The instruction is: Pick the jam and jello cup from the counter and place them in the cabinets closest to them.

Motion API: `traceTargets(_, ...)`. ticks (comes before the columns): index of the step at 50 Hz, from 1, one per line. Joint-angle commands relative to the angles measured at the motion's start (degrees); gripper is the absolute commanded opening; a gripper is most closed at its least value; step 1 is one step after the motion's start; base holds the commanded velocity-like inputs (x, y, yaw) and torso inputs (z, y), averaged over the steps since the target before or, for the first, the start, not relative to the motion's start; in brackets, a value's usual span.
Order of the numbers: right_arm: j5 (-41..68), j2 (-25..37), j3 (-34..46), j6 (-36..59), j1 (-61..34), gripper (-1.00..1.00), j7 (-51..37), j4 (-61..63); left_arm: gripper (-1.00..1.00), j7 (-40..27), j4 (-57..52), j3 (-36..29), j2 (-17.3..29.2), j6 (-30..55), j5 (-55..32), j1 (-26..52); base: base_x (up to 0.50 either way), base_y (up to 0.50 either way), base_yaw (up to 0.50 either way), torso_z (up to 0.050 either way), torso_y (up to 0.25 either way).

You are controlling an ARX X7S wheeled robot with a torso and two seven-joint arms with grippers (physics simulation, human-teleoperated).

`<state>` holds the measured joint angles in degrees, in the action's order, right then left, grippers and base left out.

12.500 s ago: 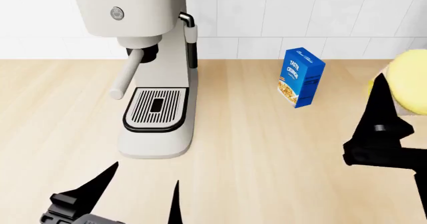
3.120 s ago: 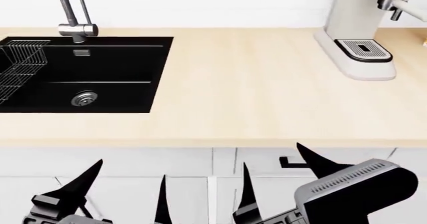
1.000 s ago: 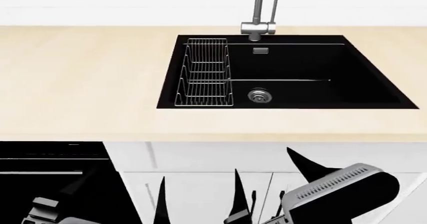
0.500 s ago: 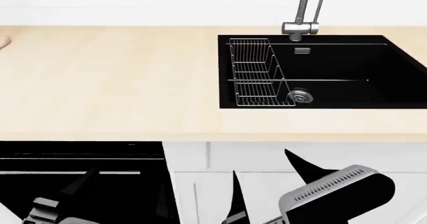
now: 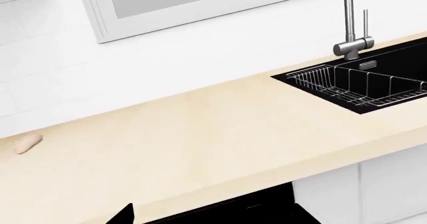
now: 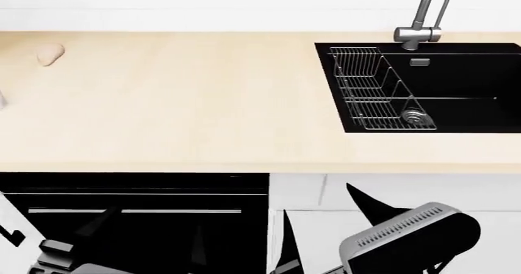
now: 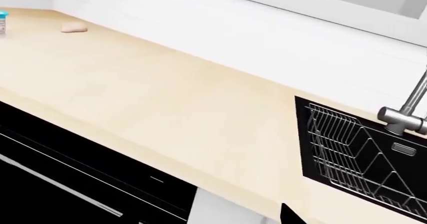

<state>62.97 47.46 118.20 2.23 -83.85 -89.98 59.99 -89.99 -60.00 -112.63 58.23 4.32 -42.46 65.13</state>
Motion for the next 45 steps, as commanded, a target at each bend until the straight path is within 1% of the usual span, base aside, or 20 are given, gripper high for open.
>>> traceTargets(1, -0.1, -0.1, 0.4, -0.3, -0.3, 1.00, 0.0, 0.0, 1.00, 0.0, 0.0, -0.4, -0.1, -0.1, -0.3, 0.6, 0.00, 0.50, 0.00, 0.000, 0.000)
traceTargets(25, -0.8, 0.1, 0.4, -0.3, 0.9, 1.00, 0.0, 0.0, 1.00, 0.0, 0.0, 1.5, -0.8, 1.2, -0.7, -1.1, 0.00, 0.50, 0.00, 0.000, 0.000)
traceTargets(45, -0.7, 0.0, -0.4, 0.3, 1.8, 1.00, 0.0, 0.0, 1.00, 0.0, 0.0, 1.8, -1.0, 1.5, -1.0, -1.2, 0.00, 0.50, 0.00, 0.000, 0.000)
